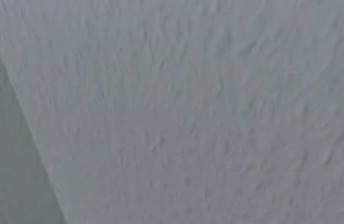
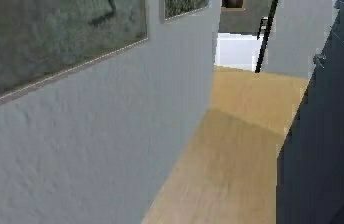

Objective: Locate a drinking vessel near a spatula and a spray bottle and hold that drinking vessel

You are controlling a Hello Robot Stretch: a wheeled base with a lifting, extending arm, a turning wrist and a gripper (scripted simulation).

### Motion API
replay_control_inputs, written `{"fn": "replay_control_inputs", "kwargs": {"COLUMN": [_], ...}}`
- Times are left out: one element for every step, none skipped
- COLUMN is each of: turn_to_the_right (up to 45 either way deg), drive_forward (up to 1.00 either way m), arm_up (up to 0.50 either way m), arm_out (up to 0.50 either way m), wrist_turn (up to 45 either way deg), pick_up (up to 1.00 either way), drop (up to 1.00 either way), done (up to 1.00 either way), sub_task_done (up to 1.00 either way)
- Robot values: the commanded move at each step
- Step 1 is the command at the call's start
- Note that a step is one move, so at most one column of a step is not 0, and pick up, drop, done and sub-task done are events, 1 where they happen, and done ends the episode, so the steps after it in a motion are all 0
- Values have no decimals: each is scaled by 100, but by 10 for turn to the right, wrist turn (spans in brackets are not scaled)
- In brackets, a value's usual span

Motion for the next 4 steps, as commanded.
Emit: {"fn": "replay_control_inputs", "kwargs": {"turn_to_the_right": [450,450,240,0], "drive_forward": [0,0,0,5], "arm_up": [0,0,0,0], "arm_out": [0,0,0,0], "wrist_turn": [0,0,0,0], "pick_up": [0,0,0,0], "drop": [0,0,0,0], "done": [0,0,0,0], "sub_task_done": [0,0,0,0]}}
